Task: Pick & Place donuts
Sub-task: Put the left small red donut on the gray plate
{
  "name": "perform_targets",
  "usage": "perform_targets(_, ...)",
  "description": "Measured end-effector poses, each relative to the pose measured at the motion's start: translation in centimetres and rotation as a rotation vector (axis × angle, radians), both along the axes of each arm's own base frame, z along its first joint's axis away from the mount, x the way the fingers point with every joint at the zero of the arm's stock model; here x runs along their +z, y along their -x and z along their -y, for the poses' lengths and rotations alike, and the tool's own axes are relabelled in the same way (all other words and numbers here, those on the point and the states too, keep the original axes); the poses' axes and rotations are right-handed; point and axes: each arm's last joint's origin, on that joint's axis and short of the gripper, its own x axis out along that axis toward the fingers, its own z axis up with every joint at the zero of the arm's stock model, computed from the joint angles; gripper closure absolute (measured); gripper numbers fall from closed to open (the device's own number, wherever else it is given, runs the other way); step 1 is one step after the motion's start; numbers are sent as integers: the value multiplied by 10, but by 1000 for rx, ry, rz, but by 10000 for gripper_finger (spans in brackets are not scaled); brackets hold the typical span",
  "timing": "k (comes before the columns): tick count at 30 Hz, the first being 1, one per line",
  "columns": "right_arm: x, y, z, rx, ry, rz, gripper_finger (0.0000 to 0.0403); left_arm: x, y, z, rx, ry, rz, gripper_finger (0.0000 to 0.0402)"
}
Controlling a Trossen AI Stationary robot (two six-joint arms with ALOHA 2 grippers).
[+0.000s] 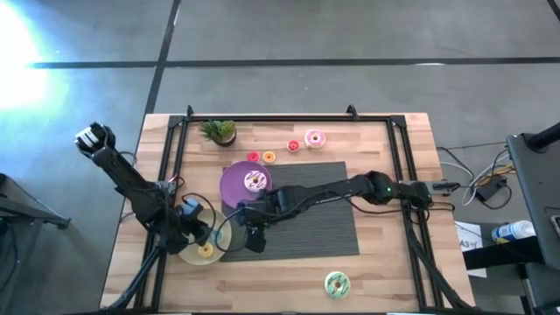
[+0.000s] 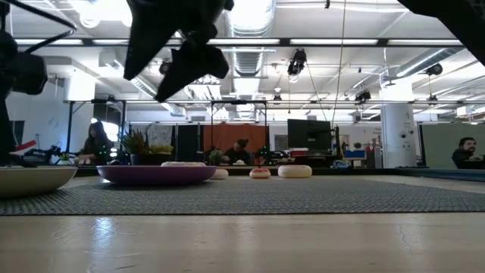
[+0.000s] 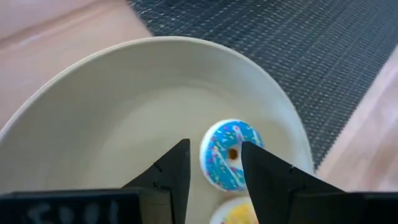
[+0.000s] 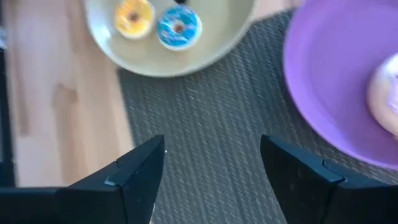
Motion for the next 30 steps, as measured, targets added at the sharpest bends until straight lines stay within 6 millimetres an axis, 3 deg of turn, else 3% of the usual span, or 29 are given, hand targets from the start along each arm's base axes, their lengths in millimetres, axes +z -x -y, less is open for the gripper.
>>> perform_targets(5, 8, 8, 6, -23, 57, -33, 148, 15, -1, 0, -7, -63, -16, 284)
perform_targets(8, 8, 10, 22, -102, 57, -75, 152, 29, -1, -2, 12, -138, -13, 284)
perform_targets(16, 6, 10, 110, -344, 76, -137, 155, 63, -5, -6, 79, -288, 121, 284)
perform_targets(24, 1, 16, 216, -366, 61, -113, 164, 55, -8, -23, 215, -276, 112, 284)
perform_targets(30, -15, 21, 280, -381, -28, -43, 165, 60, -15, -45, 359, -244, 106, 284)
